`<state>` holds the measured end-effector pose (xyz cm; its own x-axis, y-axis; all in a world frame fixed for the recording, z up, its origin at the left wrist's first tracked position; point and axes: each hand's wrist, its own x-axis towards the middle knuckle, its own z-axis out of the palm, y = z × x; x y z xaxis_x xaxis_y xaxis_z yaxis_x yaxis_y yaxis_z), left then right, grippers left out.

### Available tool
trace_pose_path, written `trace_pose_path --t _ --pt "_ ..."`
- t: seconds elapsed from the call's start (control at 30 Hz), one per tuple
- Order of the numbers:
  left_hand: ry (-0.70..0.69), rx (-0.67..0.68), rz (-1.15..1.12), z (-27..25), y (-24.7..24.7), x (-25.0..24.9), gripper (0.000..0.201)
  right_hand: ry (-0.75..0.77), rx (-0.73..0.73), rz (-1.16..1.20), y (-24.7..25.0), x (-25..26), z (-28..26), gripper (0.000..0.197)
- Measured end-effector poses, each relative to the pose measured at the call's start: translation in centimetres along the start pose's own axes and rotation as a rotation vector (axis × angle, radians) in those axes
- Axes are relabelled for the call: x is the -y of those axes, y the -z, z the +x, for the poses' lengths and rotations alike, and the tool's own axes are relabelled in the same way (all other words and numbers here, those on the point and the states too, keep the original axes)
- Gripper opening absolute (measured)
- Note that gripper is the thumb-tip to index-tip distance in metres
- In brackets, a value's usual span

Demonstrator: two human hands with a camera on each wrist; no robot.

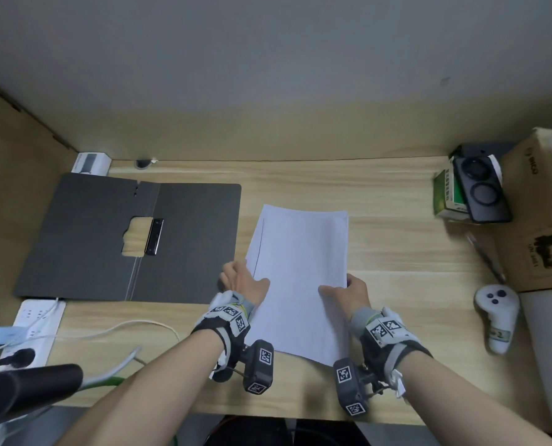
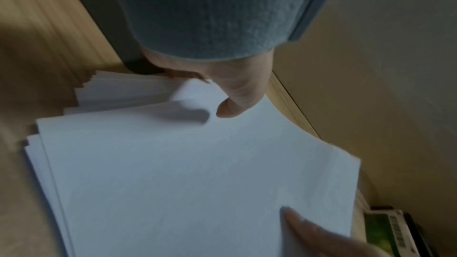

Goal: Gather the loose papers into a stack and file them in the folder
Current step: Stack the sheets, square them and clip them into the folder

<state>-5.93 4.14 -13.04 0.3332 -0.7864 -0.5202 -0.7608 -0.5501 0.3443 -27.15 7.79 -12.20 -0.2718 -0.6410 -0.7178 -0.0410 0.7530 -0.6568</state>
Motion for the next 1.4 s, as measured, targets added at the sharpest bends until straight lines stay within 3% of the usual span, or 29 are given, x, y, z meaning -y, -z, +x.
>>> trace_pose_path --t 0.07,0.17,0.33,0.43,0.53,0.67,0.83,0.9,1.07,1.27,1.4 --pt "0.031 0.015 -0.034 0.3 0.8 0.3 0.059 0.002 -0.02 0.01 -0.2 -0.3 0.4 0.021" --pt "0.069 0.155 -0.099 1.0 1.5 0.0 0.062 -0.048 -0.028 0.081 -0.6 -0.3 0.3 0.021" --pt "0.028 0.23 0.109 0.8 1.7 0.4 0.037 -0.066 0.0 0.081 -0.9 -0.9 -0.2 0.02" --pt "0.029 0.302 -0.135 -0.2 1.8 0.8 0.025 -0.04 -0.036 0.042 -1.3 -0.9 -0.4 0.022" --pt "0.004 0.351 -0.377 -0.9 3.5 0.3 0.029 0.031 -0.08 0.041 -1.3 0.9 -1.0 0.023" --pt "-0.16 0.273 -0.672 -1.2 9.3 -2.9 0.04 0.261 -0.096 0.167 -0.5 7.5 -2.9 0.024" --pt "-0.361 0.103 -0.78 -0.9 15.2 -7.1 0.032 0.476 -0.074 0.328 0.0 15.1 -4.8 0.023" --pt "-0.359 0.11 -0.775 -0.7 15.3 -7.4 0.028 0.52 -0.022 0.361 0.0 15.7 -5.4 0.025" --pt "-0.341 0.233 -0.714 -0.6 13.4 -5.2 0.028 0.483 0.038 0.32 -0.2 12.4 -4.9 0.038" --pt "-0.38 0.208 -0.798 0.0 13.0 -6.6 0.026 0.445 0.027 0.307 0.1 11.6 -3.2 0.032" --pt "-0.373 0.143 -0.857 -0.5 12.3 -7.6 0.029 0.43 -0.024 0.42 -0.4 12.4 -3.3 0.024"
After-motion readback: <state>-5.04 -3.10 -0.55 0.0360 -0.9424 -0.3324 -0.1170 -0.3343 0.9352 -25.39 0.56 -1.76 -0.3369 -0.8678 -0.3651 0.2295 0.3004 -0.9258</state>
